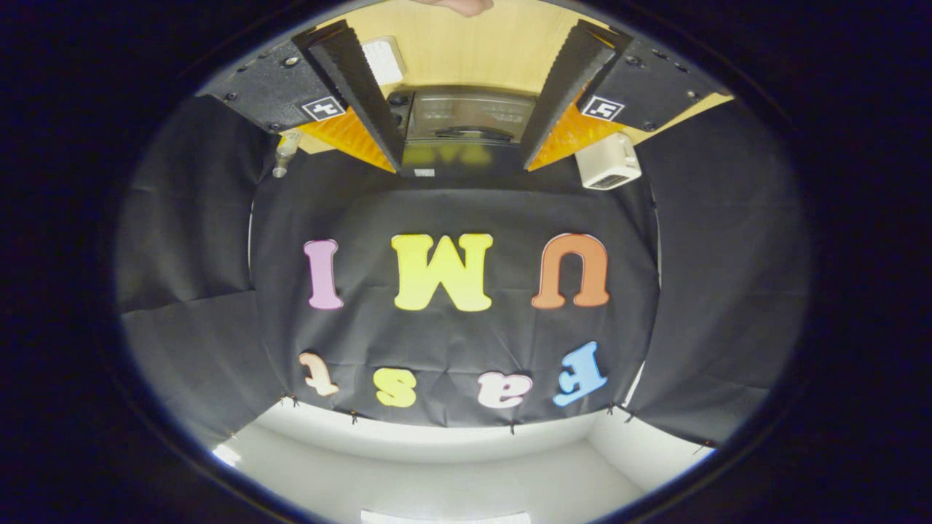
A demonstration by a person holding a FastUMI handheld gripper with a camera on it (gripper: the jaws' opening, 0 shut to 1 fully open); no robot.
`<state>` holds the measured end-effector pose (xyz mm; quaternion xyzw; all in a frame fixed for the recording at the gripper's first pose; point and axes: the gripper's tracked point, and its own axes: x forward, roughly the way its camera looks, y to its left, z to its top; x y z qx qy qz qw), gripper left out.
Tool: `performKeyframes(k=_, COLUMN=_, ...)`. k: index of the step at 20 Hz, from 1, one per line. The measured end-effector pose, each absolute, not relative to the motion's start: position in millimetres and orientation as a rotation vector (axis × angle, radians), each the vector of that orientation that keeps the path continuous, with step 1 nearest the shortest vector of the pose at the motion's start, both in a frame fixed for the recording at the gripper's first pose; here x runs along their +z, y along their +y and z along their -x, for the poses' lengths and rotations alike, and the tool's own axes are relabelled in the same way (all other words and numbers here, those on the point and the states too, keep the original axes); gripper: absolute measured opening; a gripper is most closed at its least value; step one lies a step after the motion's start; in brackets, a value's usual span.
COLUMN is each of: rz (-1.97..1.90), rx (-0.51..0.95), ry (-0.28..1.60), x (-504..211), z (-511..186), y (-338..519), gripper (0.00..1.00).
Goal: Open the toaster oven, put the food inside, and close the toaster oven door.
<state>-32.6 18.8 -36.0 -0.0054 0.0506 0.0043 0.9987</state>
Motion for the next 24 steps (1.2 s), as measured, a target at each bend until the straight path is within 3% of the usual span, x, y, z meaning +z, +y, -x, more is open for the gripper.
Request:
performKeyframes(k=12, rz=0.045, rx=0.038, ry=0.025, x=20, z=128, y=-3, gripper=1.00)
performKeyframes(k=24, rz=0.063, rx=0.021, ry=0.014, x=21, z=146, y=-16, gripper=1.00)
